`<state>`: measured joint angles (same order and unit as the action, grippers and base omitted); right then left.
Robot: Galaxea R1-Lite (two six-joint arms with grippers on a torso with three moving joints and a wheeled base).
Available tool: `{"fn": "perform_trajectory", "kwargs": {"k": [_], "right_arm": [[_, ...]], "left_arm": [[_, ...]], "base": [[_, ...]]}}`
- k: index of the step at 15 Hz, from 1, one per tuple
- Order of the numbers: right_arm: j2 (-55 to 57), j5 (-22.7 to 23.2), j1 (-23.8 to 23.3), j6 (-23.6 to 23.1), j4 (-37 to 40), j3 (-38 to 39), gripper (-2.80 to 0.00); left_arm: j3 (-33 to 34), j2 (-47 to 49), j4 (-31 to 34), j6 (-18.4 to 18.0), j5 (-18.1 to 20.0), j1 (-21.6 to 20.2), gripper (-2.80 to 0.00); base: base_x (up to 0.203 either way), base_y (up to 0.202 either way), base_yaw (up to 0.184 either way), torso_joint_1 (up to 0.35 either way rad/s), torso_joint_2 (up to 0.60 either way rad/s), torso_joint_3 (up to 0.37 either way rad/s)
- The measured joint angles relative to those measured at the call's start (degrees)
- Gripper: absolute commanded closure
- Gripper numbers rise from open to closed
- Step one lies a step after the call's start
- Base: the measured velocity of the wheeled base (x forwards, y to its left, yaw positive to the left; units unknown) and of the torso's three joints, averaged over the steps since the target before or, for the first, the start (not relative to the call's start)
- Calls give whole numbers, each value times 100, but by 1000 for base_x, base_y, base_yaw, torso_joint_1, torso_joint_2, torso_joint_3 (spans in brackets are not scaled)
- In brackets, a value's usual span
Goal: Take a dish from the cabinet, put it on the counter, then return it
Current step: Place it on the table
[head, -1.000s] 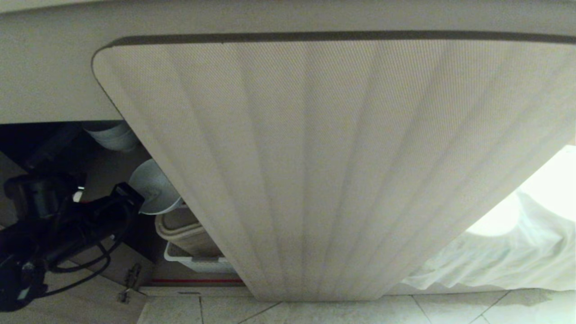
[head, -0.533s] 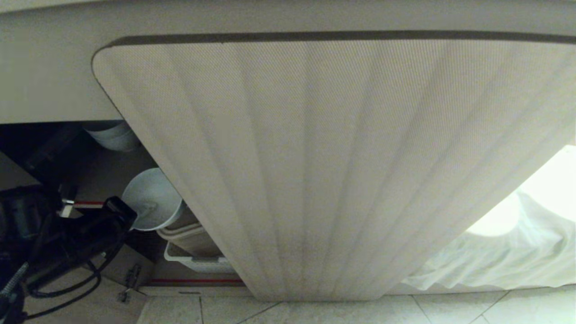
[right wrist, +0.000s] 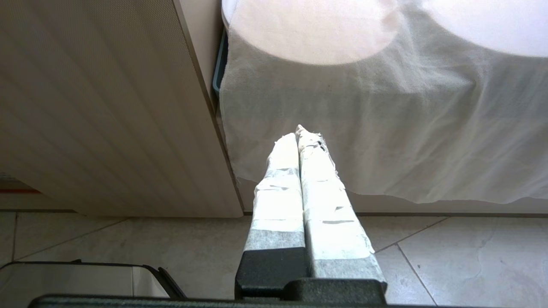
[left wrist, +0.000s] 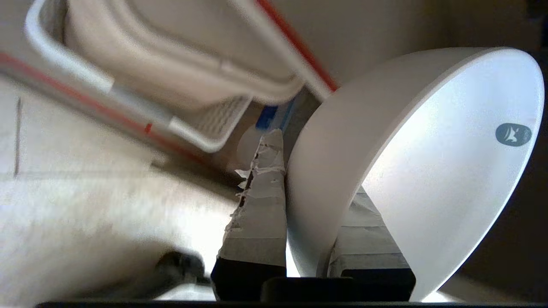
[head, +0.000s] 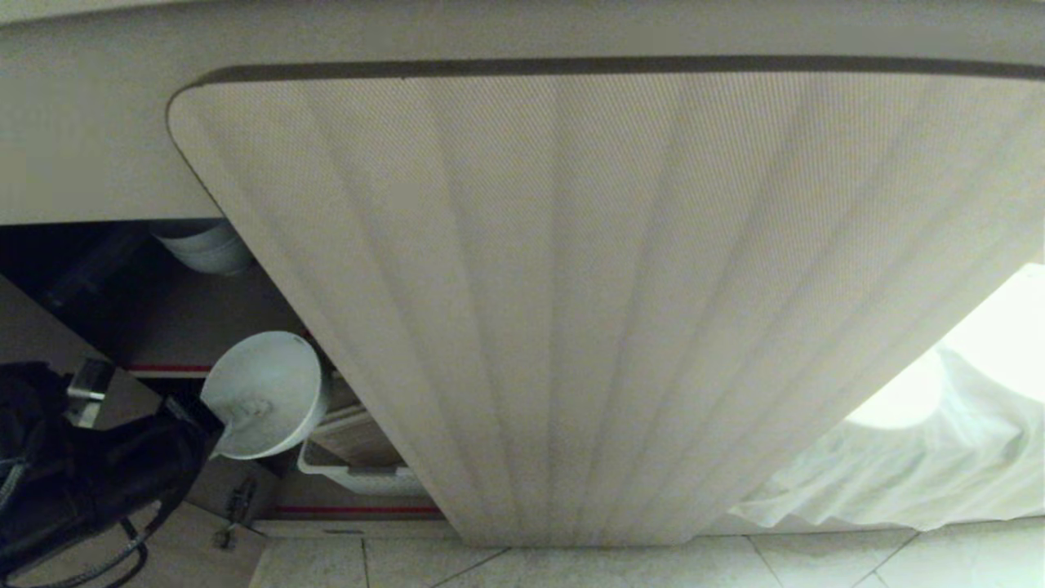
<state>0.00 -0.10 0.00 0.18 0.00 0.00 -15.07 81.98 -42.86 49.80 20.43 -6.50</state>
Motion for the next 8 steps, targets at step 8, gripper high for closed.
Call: {"fn": "perform_trajectory", "kwargs": {"k": [8], "right_arm": [[0,0,0,-1,-2,0,0]], "left_arm": [[124,-1535,1910,-631,238,6,0]], "base": [[0,0,0,0,0,0]]}}
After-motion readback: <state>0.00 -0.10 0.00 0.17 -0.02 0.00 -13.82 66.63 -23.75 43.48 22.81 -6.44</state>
